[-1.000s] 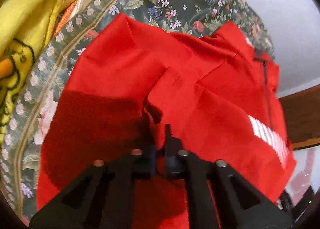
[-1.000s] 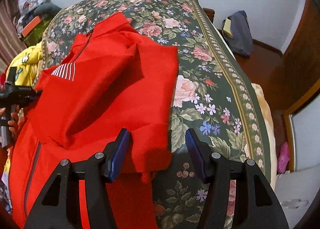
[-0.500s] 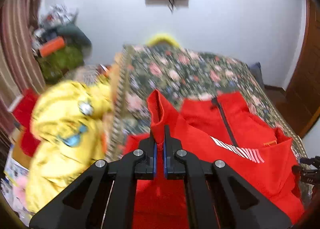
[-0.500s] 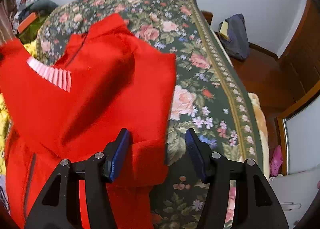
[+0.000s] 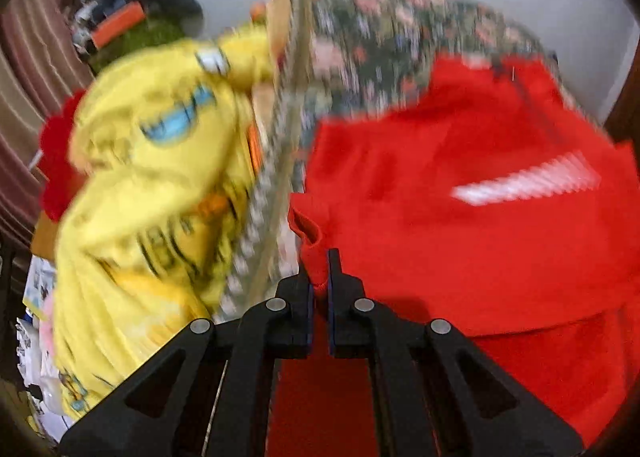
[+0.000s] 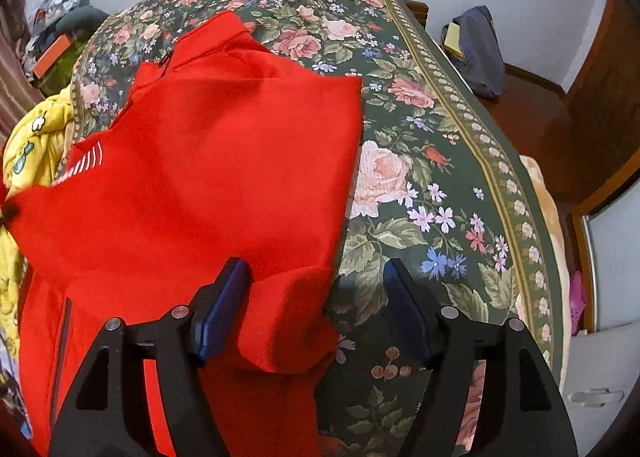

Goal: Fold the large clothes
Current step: 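Grasp the jacket hem with the right gripper while the left gripper grasps the collar edge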

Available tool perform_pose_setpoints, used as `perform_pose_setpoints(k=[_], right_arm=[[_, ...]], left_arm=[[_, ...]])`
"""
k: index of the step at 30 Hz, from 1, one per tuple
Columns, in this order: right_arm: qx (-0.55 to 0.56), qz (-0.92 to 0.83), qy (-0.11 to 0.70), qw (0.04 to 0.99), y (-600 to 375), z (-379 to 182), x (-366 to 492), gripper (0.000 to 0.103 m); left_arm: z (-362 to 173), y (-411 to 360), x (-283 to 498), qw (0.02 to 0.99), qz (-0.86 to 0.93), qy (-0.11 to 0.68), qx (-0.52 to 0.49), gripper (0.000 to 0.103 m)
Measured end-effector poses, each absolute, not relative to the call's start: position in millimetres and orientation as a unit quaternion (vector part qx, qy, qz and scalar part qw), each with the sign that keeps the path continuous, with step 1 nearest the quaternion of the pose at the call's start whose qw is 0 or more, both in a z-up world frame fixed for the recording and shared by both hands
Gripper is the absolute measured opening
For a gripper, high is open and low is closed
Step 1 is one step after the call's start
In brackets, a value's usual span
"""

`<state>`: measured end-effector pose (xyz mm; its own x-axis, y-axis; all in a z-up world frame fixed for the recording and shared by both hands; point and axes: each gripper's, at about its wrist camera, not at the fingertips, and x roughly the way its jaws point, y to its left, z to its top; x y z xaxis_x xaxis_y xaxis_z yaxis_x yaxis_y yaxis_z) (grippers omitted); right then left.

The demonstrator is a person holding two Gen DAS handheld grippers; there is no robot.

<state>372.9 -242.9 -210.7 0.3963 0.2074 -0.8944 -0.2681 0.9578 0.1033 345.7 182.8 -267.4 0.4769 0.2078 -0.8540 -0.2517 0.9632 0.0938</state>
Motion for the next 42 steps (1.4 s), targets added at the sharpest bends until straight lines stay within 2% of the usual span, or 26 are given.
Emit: perform_pose_setpoints(k=[2,6,9,11,13,22,28,32,37,42], right_arm=[[-0.028,0.142,0.531,0.835,-243,-211,372,0.069],[-0.03,0.142,0.533,0.834,-244,-210,370,0.069],[-0.035,0.141,0.536,0.832,-243,-209,369,0.069],[-0.043,0.14,0.538,0.83,-241,-206,370,0.069],[-0.056,0.138,0.536,0.831,-237,-201,370,0.069],[-0.086,0.167,0.478,0.858,-217,-151,368,0.069],[-0.085,0.195,0.429,0.878,-196,-111,381,0.069],[-0.081,0.209,0.409,0.885,-180,-100,400,0.069],[-0.068,0.219,0.412,0.882,-164,-108,434,0.069],[-0.073,0.228,0.46,0.855,-145,-143,481,0.069]], left_arm=[[-287,181,344,0.843,0.127,0.523,-0.014,0.009],[-297,176,329,0.839,0.117,0.532,-0.016,0.011],[-296,169,322,0.831,0.11,0.545,0.012,0.018],[-288,166,317,0.831,0.111,0.544,0.033,0.028],[-275,164,313,0.836,0.108,0.536,0.043,0.044],[-191,146,319,0.886,0.085,0.452,0.062,0.06],[-154,127,353,0.909,0.061,0.407,0.071,0.066],[-151,116,384,0.914,0.051,0.395,0.073,0.067],[-170,114,429,0.911,0.034,0.407,0.065,0.071],[-212,137,486,0.892,-0.01,0.452,0.003,0.071]])
